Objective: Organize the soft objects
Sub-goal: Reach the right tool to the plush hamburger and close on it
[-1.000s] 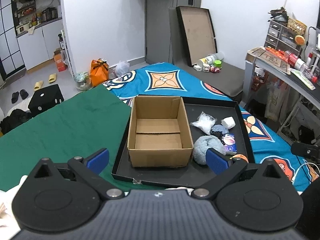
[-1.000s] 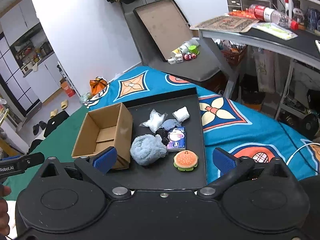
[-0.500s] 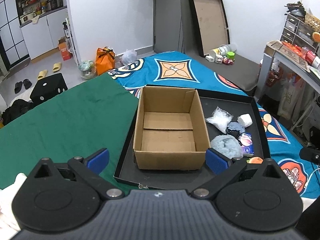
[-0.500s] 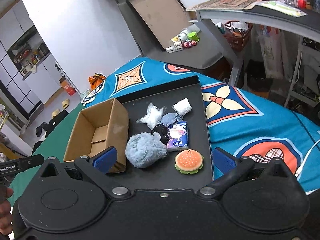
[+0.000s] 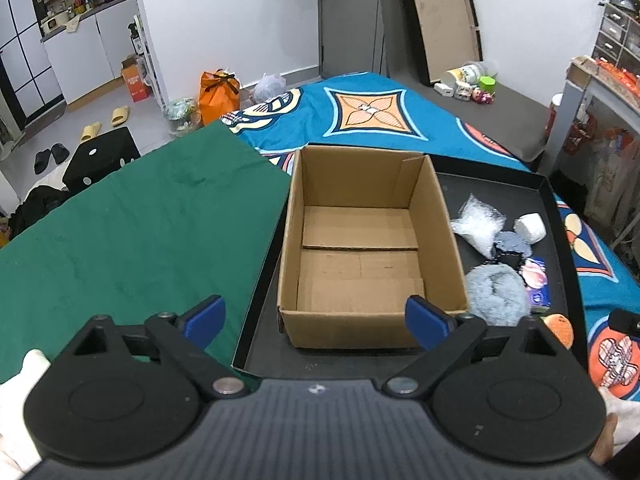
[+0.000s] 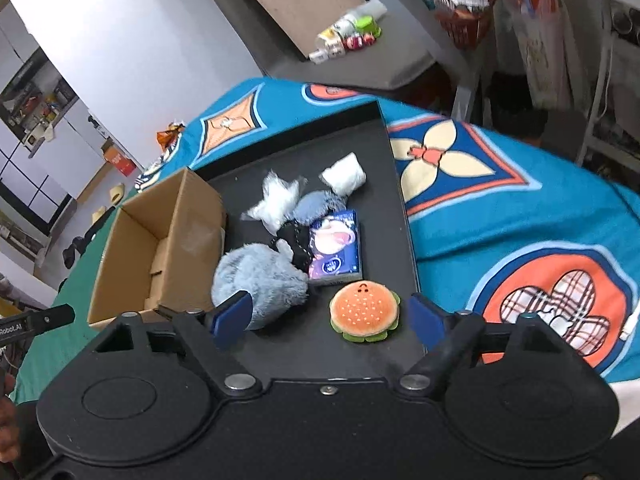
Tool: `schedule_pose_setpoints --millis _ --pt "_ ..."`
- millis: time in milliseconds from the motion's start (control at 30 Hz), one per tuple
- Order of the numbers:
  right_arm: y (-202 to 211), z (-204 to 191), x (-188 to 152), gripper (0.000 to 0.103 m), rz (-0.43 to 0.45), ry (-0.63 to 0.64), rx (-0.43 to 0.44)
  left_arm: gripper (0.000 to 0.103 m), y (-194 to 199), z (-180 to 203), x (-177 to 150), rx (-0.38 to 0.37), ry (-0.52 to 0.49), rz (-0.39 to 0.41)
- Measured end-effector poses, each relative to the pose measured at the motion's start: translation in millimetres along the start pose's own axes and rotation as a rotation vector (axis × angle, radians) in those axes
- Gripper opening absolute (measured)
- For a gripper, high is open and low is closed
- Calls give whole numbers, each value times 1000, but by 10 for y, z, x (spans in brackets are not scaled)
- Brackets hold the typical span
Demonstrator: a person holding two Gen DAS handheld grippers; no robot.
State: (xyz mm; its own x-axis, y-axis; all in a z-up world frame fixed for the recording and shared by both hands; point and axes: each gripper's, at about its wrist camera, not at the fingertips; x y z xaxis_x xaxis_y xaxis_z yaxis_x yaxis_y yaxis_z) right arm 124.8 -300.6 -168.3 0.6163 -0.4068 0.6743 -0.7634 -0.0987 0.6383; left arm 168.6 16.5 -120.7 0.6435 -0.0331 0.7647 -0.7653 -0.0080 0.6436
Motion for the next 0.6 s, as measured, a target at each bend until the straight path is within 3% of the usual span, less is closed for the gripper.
schedule_pose_setpoints --millis 133,600 --pt "-182 17 -73 72 -46 -19 2 85 -186 -57 0 11 16 -28" --pt "-641 50 -208 72 -131 -11 -55 49 -759 -219 -85 46 37 -132"
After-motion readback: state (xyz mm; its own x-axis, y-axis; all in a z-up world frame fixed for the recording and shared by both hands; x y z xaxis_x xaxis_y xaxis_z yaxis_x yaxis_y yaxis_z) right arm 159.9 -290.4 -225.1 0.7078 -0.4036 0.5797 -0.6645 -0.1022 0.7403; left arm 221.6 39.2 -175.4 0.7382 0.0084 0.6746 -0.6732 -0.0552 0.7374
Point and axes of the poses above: each gripper's, at about its wrist camera, not at the fingertips, and y roughly against the way its jaws point, z to its right, x to its top, and after that the axes turned 13 degrees about z, right-handed
